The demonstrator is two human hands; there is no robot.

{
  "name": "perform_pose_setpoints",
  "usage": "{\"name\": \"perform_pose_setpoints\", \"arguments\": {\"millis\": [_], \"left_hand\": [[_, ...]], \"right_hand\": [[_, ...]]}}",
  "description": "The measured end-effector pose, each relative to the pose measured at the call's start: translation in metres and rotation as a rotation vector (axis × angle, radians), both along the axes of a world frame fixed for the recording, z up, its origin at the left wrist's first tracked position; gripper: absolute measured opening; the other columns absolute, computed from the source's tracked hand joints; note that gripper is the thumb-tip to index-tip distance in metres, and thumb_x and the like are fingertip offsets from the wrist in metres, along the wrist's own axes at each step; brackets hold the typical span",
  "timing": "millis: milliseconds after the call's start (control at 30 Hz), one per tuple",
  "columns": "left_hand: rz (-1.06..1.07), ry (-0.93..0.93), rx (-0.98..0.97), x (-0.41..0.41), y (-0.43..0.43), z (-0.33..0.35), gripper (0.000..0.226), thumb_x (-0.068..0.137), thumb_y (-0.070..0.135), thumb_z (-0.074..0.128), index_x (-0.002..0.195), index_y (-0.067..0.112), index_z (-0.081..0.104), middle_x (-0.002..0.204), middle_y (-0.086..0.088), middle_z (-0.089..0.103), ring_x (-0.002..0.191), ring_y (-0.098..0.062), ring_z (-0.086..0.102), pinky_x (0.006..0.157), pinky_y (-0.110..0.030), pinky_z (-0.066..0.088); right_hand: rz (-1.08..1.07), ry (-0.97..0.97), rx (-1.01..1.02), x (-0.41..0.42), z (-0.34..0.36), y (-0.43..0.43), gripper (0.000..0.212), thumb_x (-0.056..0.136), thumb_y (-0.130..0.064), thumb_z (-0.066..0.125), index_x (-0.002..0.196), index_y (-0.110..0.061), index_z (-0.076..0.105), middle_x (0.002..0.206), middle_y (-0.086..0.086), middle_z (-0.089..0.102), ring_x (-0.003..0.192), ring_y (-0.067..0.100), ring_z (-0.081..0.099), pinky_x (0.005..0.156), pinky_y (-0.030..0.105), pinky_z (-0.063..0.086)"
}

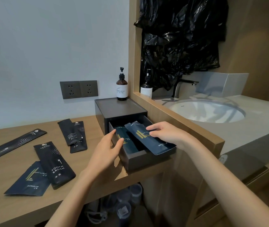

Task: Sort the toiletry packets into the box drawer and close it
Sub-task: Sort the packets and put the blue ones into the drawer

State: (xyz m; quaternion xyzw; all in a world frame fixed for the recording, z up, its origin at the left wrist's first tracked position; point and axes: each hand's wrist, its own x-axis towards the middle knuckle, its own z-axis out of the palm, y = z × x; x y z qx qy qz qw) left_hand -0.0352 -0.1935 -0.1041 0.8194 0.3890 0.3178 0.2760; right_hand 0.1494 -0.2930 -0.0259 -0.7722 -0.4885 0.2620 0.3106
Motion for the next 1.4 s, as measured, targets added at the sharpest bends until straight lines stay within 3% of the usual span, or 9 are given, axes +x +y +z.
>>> {"name": "perform_pose_setpoints", "arguments": {"millis": [133, 200, 333, 533, 833, 933, 1133, 1267, 1400], "left_hand": [[-0.03, -0.021, -0.066, -0.003, 0.001, 0.0, 0.063, 0.095, 0.048, 0.045, 0.151, 0.025, 0.026, 0.153, 0.0, 0.038, 0.124, -0.01, 0.046, 0.094, -0.023, 0.033], [-0.045, -0.015, -0.074, -0.005, 0.002, 0.001, 0.063, 0.095, 0.048, 0.046, 0.151, 0.027, 0.025, 0.152, 0.0, 0.039, 0.116, -0.004, 0.044, 0.093, -0.024, 0.033], [-0.058, -0.003, -0.091, -0.008, 0.005, 0.0, 0.061, 0.095, 0.047, 0.046, 0.15, 0.029, 0.026, 0.153, 0.001, 0.038, 0.138, -0.016, 0.037, 0.106, -0.032, 0.033], [-0.066, -0.03, -0.108, -0.007, 0.005, -0.001, 0.061, 0.095, 0.045, 0.047, 0.15, 0.03, 0.026, 0.153, 0.001, 0.037, 0.139, -0.017, 0.036, 0.107, -0.033, 0.034], [-0.08, -0.037, -0.098, -0.009, 0.005, -0.002, 0.061, 0.095, 0.044, 0.048, 0.15, 0.031, 0.026, 0.155, 0.004, 0.034, 0.133, -0.013, 0.042, 0.1, -0.026, 0.035], [-0.097, -0.028, -0.087, -0.011, 0.005, -0.003, 0.061, 0.095, 0.043, 0.048, 0.15, 0.03, 0.026, 0.154, 0.006, 0.033, 0.114, 0.0, 0.041, 0.09, -0.019, 0.033], [-0.12, -0.045, -0.089, -0.012, 0.007, -0.005, 0.062, 0.094, 0.044, 0.049, 0.15, 0.03, 0.026, 0.156, 0.007, 0.031, 0.116, 0.004, 0.035, 0.093, -0.019, 0.032], [-0.123, -0.028, -0.081, -0.012, 0.007, -0.005, 0.061, 0.094, 0.044, 0.048, 0.15, 0.031, 0.025, 0.155, 0.007, 0.031, 0.095, 0.011, 0.042, 0.08, -0.008, 0.035], [-0.12, -0.028, -0.074, -0.012, 0.01, -0.005, 0.061, 0.094, 0.045, 0.048, 0.15, 0.03, 0.026, 0.155, 0.005, 0.032, 0.109, 0.004, 0.038, 0.091, -0.018, 0.032]], "right_hand": [[-0.017, 0.019, 0.023, 0.002, -0.01, 0.029, 0.039, 0.097, -0.015, 0.052, 0.136, -0.018, 0.054, 0.138, 0.005, 0.052, 0.12, 0.021, 0.052, 0.1, 0.031, 0.043], [-0.025, 0.037, 0.031, 0.0, -0.014, 0.042, 0.04, 0.096, -0.012, 0.054, 0.136, -0.017, 0.054, 0.14, 0.005, 0.05, 0.125, 0.023, 0.049, 0.101, 0.03, 0.039], [-0.023, 0.065, 0.038, -0.006, -0.025, 0.06, 0.041, 0.096, -0.009, 0.054, 0.136, -0.015, 0.053, 0.143, 0.006, 0.048, 0.131, 0.024, 0.044, 0.102, 0.031, 0.036], [-0.066, 0.027, 0.081, -0.011, -0.046, 0.075, 0.041, 0.094, -0.009, 0.058, 0.134, -0.014, 0.053, 0.137, 0.008, 0.053, 0.121, 0.024, 0.052, 0.086, 0.025, 0.041], [0.096, -0.307, 0.13, -0.009, -0.041, 0.066, 0.038, 0.089, -0.02, 0.065, 0.127, -0.015, 0.063, 0.133, 0.004, 0.06, 0.123, 0.018, 0.055, 0.102, 0.032, 0.042], [0.2, -0.305, 0.13, -0.005, -0.037, 0.057, 0.036, 0.092, -0.023, 0.06, 0.129, -0.022, 0.061, 0.139, -0.001, 0.055, 0.128, 0.017, 0.05, 0.105, 0.033, 0.038], [0.341, -0.407, -0.003, -0.008, -0.045, 0.052, 0.043, 0.097, -0.027, 0.052, 0.14, -0.029, 0.048, 0.155, -0.005, 0.032, 0.143, 0.022, 0.03, 0.117, 0.042, 0.02], [0.334, -0.496, -0.063, -0.016, -0.046, 0.056, 0.045, 0.099, -0.027, 0.048, 0.144, -0.027, 0.042, 0.155, 0.002, 0.031, 0.144, 0.025, 0.028, 0.117, 0.04, 0.017], [0.322, -0.555, -0.079, -0.023, -0.046, 0.058, 0.045, 0.1, -0.027, 0.047, 0.145, -0.025, 0.041, 0.154, 0.005, 0.034, 0.141, 0.028, 0.034, 0.115, 0.04, 0.025]]}}
